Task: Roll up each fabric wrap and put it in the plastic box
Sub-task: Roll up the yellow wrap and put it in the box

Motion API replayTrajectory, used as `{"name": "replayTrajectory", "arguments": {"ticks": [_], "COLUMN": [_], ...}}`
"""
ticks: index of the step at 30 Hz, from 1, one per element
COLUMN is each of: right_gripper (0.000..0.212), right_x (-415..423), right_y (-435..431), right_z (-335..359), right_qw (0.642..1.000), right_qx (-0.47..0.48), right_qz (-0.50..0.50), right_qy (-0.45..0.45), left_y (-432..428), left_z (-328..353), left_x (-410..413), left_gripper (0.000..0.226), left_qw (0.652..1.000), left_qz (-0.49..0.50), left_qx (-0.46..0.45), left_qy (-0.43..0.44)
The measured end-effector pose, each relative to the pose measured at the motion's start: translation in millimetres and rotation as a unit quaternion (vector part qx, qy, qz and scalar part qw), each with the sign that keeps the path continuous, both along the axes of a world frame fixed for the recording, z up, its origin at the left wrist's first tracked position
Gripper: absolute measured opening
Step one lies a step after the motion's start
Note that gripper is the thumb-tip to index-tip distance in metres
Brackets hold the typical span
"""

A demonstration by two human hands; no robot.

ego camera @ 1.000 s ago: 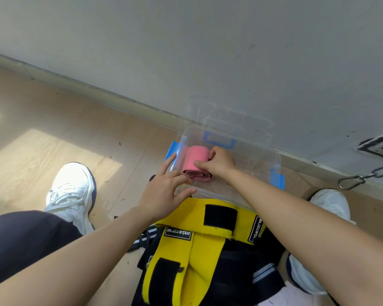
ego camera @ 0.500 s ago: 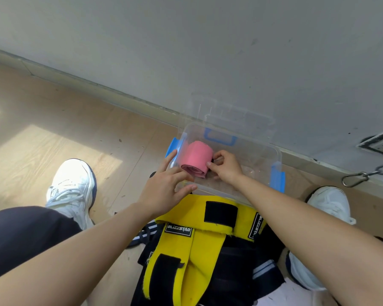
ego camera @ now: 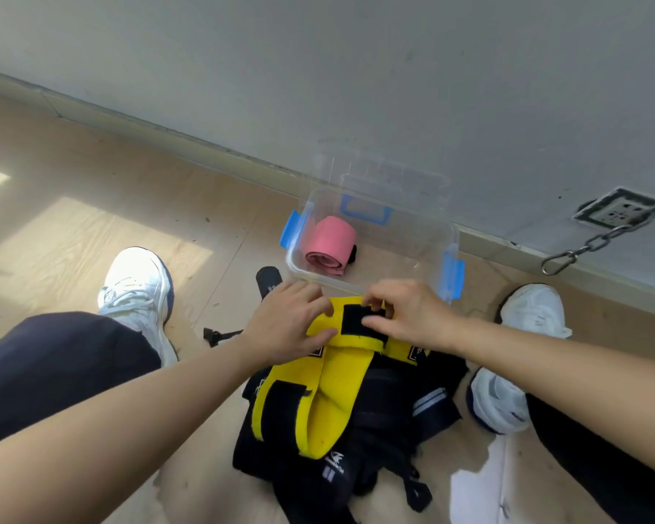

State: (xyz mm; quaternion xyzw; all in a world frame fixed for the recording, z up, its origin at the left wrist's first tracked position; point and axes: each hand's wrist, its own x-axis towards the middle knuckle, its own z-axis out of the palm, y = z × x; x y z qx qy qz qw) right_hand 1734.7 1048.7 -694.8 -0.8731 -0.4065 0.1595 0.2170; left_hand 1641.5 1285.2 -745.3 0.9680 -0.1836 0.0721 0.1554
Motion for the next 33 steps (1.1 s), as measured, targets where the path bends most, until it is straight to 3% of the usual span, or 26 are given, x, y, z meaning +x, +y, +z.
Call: {"name": "replayTrajectory", "arguments": {"ticks": [3, 6, 8, 11, 15, 20, 23, 27, 30, 33], "right_gripper": [0.058, 0.079, 0.077, 0.055, 0.015, 0.007, 0.006, 0.011, 0.014, 0.018], "right_x": [-28.6, -50.7, -57.3, -56.8, -50.3, -27.9, -23.1, -24.0, -28.7, -33.1], "right_y": [-17.2, -13.6, -8.1, -7.9, -28.7, -85.4, -105.3, -98.5, -77.9, -59.4], "right_z": [-9.4, -18.5, -24.3, -31.1, -23.5, 6.0, 18.7, 26.5, 31.5, 40.5], "right_qw": [0.989, 0.974, 0.971, 0.970, 0.973, 0.951, 0.942, 0.973, 0.983, 0.988], "right_qx": [-0.130, -0.207, -0.231, -0.230, -0.199, -0.301, -0.334, -0.205, -0.086, 0.008], "right_qz": [0.074, 0.065, 0.020, -0.011, -0.023, -0.045, -0.010, -0.094, -0.141, -0.138], "right_qy": [-0.021, -0.069, -0.066, -0.078, -0.113, -0.061, -0.023, 0.048, 0.076, 0.064], "left_y": [-2.2, -0.6, 0.6, 2.6, 13.3, 17.7, 10.9, -14.2, -39.8, -64.6], "left_z": [-4.9, -5.0, -1.4, 5.0, 4.6, 2.3, 5.9, 21.9, 29.8, 37.9], "left_x": [-26.3, -43.3, -47.3, -49.8, -52.2, -51.0, -43.3, -30.4, -19.5, -9.5], "left_gripper": [0.064, 0.099, 0.118, 0.134, 0.125, 0.106, 0.089, 0.073, 0.079, 0.092], "left_qw": [0.981, 0.936, 0.904, 0.852, 0.848, 0.867, 0.907, 0.971, 0.989, 0.985], "left_qz": [0.085, 0.164, 0.194, 0.251, 0.246, 0.225, 0.204, 0.149, 0.030, -0.017], "left_qx": [0.059, 0.043, -0.010, -0.088, -0.091, -0.019, -0.025, -0.049, -0.054, -0.083], "left_qy": [0.162, 0.308, 0.382, 0.452, 0.460, 0.445, 0.367, 0.179, 0.138, 0.148]}}
